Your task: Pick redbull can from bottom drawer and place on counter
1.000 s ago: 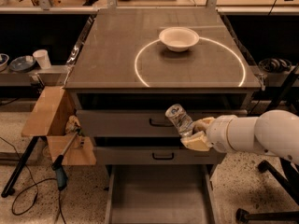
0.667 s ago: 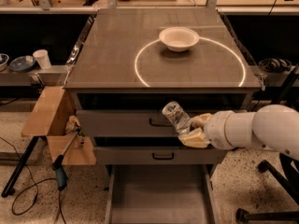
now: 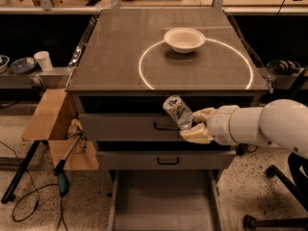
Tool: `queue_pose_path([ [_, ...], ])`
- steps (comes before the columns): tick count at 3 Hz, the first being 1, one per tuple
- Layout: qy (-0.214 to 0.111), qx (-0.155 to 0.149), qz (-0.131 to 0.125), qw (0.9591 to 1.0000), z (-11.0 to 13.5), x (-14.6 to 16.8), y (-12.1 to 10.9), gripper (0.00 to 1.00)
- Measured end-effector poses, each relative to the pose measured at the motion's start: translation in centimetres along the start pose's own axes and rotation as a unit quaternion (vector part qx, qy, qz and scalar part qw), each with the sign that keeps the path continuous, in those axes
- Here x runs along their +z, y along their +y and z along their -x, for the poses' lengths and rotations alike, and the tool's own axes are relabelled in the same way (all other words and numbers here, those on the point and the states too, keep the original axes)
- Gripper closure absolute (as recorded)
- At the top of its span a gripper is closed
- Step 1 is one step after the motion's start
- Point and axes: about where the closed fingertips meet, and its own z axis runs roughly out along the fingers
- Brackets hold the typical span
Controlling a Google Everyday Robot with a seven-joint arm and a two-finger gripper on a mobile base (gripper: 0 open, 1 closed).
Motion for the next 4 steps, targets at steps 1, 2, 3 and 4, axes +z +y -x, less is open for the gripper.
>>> queue_pose_path([
  [1,0.003,0.002,0.007,1.0,-0.3,0.5,0.0,1.0],
  [2,-0.007,-0.006,0.01,0.9999,0.6,0.9,-0.7,1.0],
  [3,-0.018,-0.02,0.004,0.9996,1.9,1.3,-2.0,1.0],
  [4,-0.029,-0.033,-0.004,0.999,3.1,1.3,-3.2,1.0],
])
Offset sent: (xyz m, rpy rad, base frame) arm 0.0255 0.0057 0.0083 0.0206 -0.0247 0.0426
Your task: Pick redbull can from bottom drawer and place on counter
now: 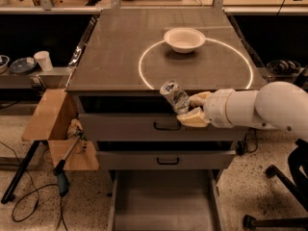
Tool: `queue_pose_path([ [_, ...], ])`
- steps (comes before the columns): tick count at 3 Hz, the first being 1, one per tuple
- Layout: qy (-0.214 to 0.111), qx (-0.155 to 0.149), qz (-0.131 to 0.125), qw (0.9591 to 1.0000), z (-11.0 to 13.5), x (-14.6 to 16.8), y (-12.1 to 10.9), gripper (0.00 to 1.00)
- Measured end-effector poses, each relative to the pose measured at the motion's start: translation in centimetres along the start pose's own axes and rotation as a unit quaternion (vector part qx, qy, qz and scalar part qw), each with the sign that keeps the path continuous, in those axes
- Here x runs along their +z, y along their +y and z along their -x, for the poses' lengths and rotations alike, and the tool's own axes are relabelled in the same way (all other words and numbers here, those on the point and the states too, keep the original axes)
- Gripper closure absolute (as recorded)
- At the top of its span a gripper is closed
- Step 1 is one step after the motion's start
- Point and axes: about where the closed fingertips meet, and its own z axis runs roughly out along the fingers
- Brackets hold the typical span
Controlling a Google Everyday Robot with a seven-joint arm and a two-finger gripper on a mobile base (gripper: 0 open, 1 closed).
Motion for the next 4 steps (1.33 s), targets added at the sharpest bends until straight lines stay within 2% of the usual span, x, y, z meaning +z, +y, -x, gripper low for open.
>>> queue_pose_path([
  [2,-0.017,-0.022,-0.01,0.9996,2.0,-1.3,-1.7,1.0],
  [4,-0.031,-0.045,-0.016,0.9984,4.6,-4.6,-2.6,1.0],
])
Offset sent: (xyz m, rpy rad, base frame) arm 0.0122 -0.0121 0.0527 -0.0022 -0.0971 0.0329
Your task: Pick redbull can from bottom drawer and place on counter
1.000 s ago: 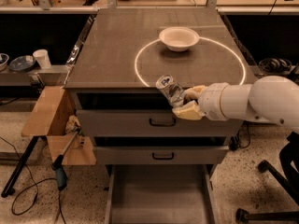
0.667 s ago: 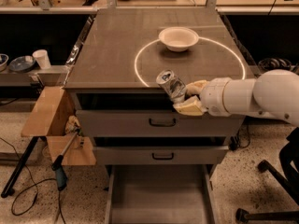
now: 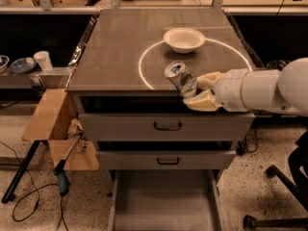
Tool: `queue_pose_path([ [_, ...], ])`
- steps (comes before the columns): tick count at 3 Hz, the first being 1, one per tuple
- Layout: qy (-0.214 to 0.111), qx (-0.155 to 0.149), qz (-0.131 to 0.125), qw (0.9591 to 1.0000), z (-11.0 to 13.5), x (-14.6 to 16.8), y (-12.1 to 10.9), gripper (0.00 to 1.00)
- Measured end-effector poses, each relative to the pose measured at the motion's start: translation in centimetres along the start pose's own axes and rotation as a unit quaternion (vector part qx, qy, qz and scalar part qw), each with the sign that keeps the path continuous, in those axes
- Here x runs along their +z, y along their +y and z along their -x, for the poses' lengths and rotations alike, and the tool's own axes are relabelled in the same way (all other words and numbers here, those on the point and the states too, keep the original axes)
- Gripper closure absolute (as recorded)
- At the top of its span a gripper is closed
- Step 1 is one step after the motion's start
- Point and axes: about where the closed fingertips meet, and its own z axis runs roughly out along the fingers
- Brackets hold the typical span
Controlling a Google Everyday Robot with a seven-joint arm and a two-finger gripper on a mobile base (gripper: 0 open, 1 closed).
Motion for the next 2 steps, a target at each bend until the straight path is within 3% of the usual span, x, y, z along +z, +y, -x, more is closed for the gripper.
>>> queue_pose_path([
  [2,-0.02,-0.02,-0.015,0.9995,2.4,2.1,-2.8,1.0],
])
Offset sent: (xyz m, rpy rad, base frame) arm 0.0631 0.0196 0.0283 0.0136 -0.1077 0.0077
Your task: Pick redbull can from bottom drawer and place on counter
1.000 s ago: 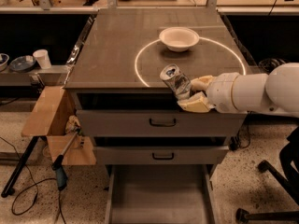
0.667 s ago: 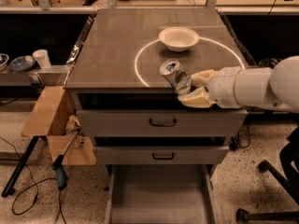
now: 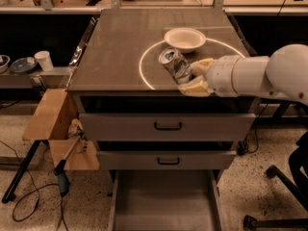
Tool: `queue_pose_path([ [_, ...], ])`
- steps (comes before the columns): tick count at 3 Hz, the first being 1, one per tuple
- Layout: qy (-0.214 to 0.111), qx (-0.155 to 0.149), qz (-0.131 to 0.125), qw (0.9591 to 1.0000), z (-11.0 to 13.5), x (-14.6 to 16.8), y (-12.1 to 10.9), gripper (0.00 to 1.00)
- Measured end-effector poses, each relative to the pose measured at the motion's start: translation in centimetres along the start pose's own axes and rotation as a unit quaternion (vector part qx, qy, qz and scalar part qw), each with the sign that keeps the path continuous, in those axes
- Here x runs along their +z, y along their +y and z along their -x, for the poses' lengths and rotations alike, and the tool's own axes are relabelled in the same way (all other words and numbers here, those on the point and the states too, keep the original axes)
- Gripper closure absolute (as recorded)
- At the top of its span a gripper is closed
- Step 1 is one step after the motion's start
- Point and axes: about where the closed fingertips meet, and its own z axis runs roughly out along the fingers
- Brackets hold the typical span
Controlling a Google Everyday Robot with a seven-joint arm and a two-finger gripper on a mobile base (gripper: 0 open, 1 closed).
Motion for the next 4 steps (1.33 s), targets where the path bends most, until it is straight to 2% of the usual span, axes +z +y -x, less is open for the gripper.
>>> queue_pose_path([
  [1,-0.004,-0.005,-0.013,0.9999,0.4,1.5,-1.9,1.0],
  [2,0.005,-0.005,-0.026,0.9996,-0.1,3.2,-3.7,1.0],
  [4,0.038,0.011,-0.029,0.9988,-2.4,6.0,-5.2,1.0],
])
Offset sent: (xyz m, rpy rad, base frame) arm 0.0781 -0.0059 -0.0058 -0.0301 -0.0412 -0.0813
